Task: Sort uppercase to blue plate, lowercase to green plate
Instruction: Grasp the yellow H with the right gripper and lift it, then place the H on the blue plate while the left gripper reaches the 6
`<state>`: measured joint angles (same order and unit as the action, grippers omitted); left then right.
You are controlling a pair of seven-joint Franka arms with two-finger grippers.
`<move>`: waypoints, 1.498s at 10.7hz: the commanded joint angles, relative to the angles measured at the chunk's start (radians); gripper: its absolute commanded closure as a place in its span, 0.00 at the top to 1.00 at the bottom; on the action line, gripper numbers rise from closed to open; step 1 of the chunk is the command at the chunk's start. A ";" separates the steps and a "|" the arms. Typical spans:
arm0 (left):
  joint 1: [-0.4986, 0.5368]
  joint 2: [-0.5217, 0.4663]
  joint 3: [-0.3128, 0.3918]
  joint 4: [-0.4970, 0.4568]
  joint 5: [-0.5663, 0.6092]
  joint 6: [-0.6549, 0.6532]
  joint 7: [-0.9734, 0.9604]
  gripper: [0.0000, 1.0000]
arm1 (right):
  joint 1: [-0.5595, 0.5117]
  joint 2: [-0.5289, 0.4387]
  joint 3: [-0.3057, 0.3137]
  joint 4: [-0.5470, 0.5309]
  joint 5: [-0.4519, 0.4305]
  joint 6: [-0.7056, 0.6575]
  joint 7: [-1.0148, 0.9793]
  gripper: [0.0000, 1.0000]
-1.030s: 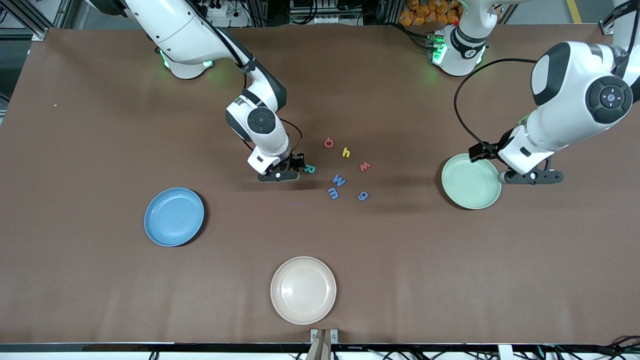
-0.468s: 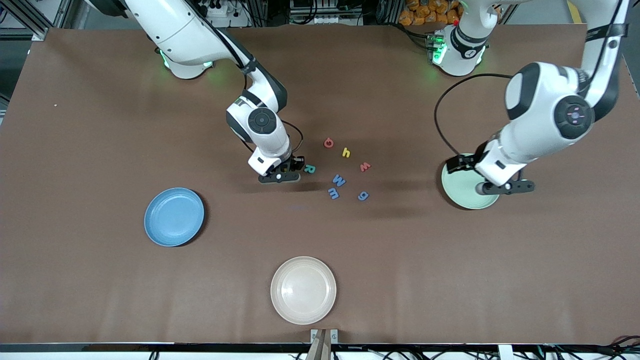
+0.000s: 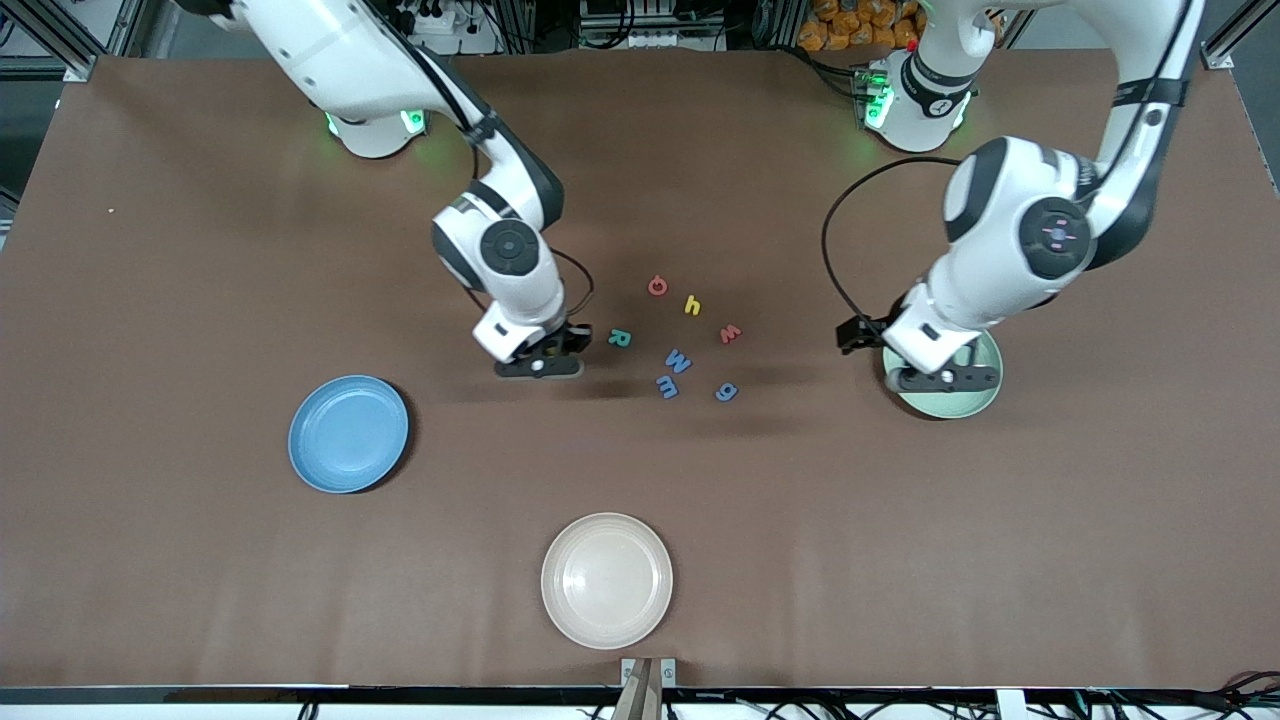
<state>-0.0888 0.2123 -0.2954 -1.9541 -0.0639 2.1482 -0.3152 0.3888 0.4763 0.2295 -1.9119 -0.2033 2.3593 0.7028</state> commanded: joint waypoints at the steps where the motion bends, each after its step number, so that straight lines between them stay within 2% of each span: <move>1: -0.086 0.034 -0.001 0.001 0.058 0.067 -0.005 1.00 | -0.128 -0.158 0.014 -0.030 0.040 -0.147 -0.194 0.00; 2: -0.118 0.051 -0.001 0.001 0.058 0.099 -0.022 1.00 | -0.190 -0.183 0.011 -0.024 0.082 -0.181 -0.313 0.00; 4: -0.164 0.109 -0.001 0.000 0.096 0.171 -0.010 1.00 | -0.318 -0.185 0.002 -0.003 0.087 -0.215 -0.510 0.00; 7: -0.236 0.186 -0.002 0.003 0.298 0.267 -0.004 1.00 | -0.480 -0.122 -0.024 0.030 0.088 -0.170 -0.707 0.00; 10: -0.250 0.260 -0.007 0.001 0.387 0.390 0.053 1.00 | -0.539 -0.042 -0.024 0.028 0.094 -0.082 -0.730 0.00; 12: -0.233 0.304 -0.007 0.003 0.388 0.439 0.111 1.00 | -0.544 0.013 -0.025 0.028 0.183 -0.022 -0.733 0.00; 13: -0.221 0.320 -0.007 0.007 0.384 0.452 0.167 1.00 | -0.541 0.025 -0.025 0.028 0.188 -0.005 -0.733 0.01; 14: -0.210 0.337 -0.008 0.011 0.383 0.453 0.191 1.00 | -0.541 0.030 -0.025 0.030 0.191 -0.003 -0.732 0.12; 16: -0.213 0.358 -0.008 0.020 0.375 0.456 0.191 1.00 | -0.542 0.022 -0.025 0.028 0.191 -0.009 -0.726 1.00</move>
<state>-0.3044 0.5476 -0.2957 -1.9575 0.2963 2.5955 -0.1355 -0.1411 0.5035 0.1917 -1.8990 -0.0296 2.3617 -0.0184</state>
